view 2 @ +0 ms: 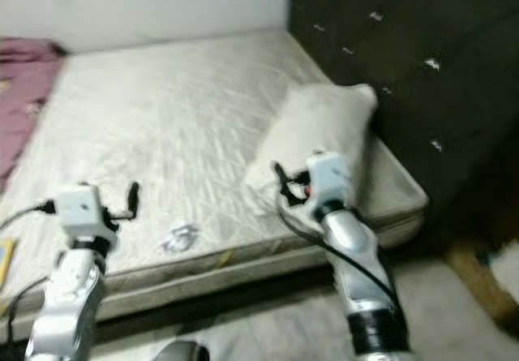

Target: Clean up the room

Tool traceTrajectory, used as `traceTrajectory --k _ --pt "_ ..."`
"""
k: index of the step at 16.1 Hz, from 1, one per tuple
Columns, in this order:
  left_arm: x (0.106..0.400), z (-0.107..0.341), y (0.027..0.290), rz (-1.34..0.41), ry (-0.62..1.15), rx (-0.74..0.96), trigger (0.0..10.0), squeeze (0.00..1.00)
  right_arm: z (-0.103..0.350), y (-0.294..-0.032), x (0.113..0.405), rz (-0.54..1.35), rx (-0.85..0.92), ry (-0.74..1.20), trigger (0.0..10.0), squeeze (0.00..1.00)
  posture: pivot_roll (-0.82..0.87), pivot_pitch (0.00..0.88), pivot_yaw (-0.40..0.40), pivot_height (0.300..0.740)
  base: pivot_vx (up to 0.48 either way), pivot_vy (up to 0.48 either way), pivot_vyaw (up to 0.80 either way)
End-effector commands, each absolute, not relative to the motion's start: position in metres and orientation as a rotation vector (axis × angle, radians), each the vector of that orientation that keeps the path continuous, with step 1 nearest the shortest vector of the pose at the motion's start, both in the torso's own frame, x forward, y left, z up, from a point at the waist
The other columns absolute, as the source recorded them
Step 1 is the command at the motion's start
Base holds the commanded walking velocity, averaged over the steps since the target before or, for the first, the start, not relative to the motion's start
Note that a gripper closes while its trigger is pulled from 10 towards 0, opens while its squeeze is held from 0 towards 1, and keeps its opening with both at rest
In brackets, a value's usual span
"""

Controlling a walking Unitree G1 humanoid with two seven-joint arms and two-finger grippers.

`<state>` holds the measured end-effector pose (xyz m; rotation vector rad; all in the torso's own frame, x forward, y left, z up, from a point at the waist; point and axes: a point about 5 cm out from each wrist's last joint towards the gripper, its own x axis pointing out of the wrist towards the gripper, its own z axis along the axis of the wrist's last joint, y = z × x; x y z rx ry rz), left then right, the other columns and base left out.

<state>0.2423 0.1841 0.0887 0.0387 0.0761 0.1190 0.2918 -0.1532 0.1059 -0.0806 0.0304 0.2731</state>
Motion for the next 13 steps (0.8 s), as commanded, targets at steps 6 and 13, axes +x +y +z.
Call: traceTrajectory --k 6,13 --pt "0.2415 0.0914 0.1906 0.09 0.068 0.032 10.0 0.0 0.1103 -0.1443 0.295 0.285 -0.032 0.01 10.0 0.0 -0.04 0.0 -0.018 0.74 0.0 0.0 0.67" --pt "0.2395 0.0932 0.1877 0.055 0.053 -0.01 10.0 0.0 0.1104 -0.1439 0.2955 0.293 -0.04 0.009 10.0 0.0 -0.04 0.0 -0.019 0.74 0.035 0.0 0.0"
